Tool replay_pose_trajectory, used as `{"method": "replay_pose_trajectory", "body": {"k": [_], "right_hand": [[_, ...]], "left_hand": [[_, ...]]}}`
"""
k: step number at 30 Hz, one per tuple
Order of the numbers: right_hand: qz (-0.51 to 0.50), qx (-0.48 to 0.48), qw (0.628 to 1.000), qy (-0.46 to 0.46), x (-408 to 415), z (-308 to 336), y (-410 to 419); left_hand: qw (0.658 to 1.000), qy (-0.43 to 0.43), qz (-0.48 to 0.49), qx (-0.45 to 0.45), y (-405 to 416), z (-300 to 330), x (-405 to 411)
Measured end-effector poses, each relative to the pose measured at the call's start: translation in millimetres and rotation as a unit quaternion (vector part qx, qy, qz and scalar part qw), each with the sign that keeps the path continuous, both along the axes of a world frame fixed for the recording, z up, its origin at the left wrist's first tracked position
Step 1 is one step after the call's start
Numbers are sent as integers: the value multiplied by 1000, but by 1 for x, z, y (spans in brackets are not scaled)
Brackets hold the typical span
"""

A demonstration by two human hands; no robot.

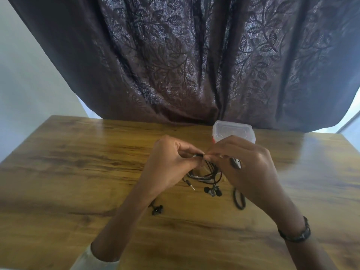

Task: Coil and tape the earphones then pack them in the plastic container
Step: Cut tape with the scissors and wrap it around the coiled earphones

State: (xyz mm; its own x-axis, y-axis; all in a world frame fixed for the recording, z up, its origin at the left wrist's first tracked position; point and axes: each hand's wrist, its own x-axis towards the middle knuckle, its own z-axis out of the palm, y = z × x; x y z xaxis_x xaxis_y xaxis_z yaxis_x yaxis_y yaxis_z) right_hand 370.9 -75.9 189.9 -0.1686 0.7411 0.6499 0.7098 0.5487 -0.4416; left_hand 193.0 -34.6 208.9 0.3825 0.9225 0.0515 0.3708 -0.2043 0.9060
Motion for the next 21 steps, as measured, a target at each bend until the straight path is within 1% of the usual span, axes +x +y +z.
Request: {"method": "replay_pose_trajectory", "body": {"k": [4,8,15,18,21], "right_hand": [[-19,69,995,-73,0,-6,-5],[-18,104,990,-90,2,-13,-12],[-8,116,985,-124,6,-19,-16],[-1,114,986,-120,8,-18,-16],[5,90,990,-107,7,-14,-18]], "left_hand": [[1000,-9,-2,-14,-2,4,0],[999,-25,-7,-22,-3,6,0],[998,-39,-7,-52,-6,8,1],[998,-45,-8,-54,-7,9,2],[998,-49,-10,-38,-5,11,2]]}}
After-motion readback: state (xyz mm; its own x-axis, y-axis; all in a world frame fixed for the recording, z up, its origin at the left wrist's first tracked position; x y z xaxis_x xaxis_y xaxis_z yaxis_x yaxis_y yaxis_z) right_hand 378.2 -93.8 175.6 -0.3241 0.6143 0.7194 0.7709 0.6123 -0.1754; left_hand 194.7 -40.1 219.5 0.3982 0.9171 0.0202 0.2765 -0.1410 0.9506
